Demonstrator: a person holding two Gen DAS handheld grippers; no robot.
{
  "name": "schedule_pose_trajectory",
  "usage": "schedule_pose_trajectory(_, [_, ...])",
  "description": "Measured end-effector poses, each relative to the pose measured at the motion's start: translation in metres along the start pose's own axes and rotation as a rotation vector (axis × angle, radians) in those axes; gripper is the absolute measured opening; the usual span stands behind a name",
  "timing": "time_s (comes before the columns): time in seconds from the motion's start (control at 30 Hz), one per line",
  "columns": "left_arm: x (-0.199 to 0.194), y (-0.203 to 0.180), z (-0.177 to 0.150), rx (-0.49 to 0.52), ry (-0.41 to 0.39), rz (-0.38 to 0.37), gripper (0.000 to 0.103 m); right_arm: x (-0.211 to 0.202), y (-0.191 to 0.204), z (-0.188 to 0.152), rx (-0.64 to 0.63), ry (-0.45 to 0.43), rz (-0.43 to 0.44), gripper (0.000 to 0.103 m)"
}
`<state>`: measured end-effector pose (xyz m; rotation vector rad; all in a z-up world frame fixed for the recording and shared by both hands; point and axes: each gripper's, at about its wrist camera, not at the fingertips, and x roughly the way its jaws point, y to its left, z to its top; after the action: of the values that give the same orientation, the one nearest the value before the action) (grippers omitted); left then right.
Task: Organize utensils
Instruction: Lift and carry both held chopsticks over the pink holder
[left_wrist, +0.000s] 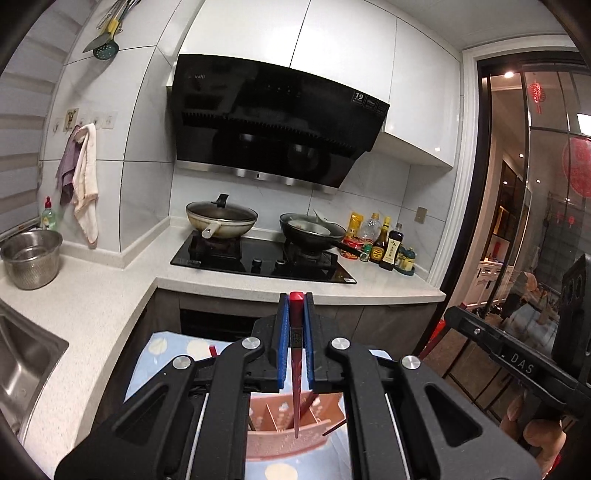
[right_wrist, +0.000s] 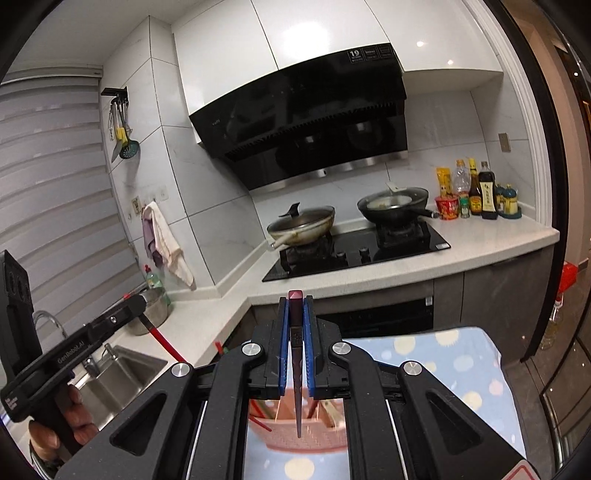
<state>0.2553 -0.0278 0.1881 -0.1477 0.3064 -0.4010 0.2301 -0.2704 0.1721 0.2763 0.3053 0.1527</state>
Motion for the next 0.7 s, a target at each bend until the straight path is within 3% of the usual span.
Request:
schedule_pose_trajectory(0.27, [0.036, 0.012, 0.003, 0.018, 0.008, 0.055, 0.007, 0.046, 0.006, 0.005, -0.004, 0.024, 0.004, 0.007])
schedule_pose_trajectory(0.7, [0.064, 0.028, -0.025, 0.011, 0.085, 0.091, 0.007, 0.096, -0.006, -0.043, 0.029, 0.167, -0.024, 0.007])
